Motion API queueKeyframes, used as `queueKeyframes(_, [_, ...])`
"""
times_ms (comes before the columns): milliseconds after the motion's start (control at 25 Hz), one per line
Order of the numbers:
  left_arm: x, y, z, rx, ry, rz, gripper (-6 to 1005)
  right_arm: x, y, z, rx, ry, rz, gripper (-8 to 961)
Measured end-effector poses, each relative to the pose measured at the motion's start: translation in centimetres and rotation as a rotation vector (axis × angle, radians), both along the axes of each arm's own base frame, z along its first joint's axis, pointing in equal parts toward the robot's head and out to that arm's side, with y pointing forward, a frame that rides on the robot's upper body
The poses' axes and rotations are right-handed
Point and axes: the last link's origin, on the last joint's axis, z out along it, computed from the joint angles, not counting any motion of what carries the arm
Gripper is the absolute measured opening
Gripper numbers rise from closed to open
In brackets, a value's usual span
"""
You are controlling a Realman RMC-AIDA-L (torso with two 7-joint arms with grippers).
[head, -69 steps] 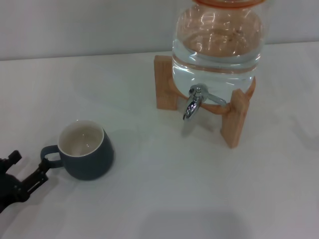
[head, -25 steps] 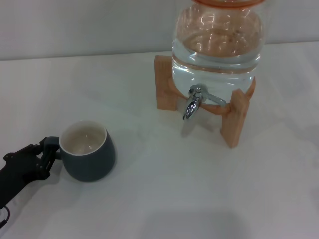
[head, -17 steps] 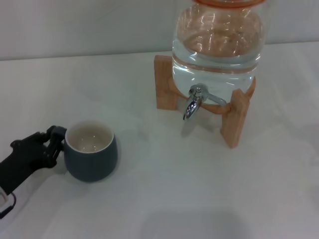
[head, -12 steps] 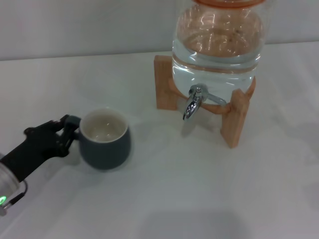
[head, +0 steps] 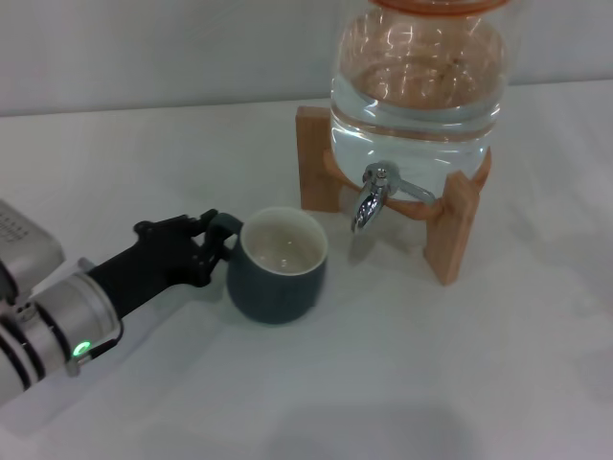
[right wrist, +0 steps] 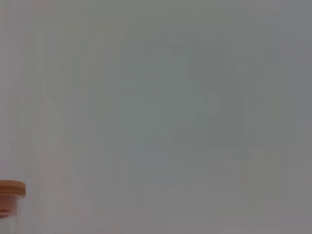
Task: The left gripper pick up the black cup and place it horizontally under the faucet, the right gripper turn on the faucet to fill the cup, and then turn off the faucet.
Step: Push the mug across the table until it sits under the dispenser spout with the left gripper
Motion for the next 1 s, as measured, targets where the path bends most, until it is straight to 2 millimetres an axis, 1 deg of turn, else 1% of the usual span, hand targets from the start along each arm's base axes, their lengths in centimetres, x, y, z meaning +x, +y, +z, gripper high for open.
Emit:
queueKeyframes(160, [1.4,0.4,-0.8,-0.022,-0.006,-0.029,166,-0.1,0.0,-0.1,-0.006,-0.001,0.006,815])
queueKeyframes(560, [3.1,0.9,-2.7,-0.068,0.012,-0.023,166,-0.4,0.2,-0.3,-0.018,-0.007,0.021,815])
queueKeyframes(720, [4.3,1.3,-3.5,-0.093,0.021,-0.028,165,-0.6,0.4,-0.3,-0.019,-0.014,0.029,814])
queueKeyframes(1000, [5.5,2.0,-4.1,-0.106,0.034,-0.041,165,-0.7,0.5,-0.5,-0.028,-0.020,0.037,814])
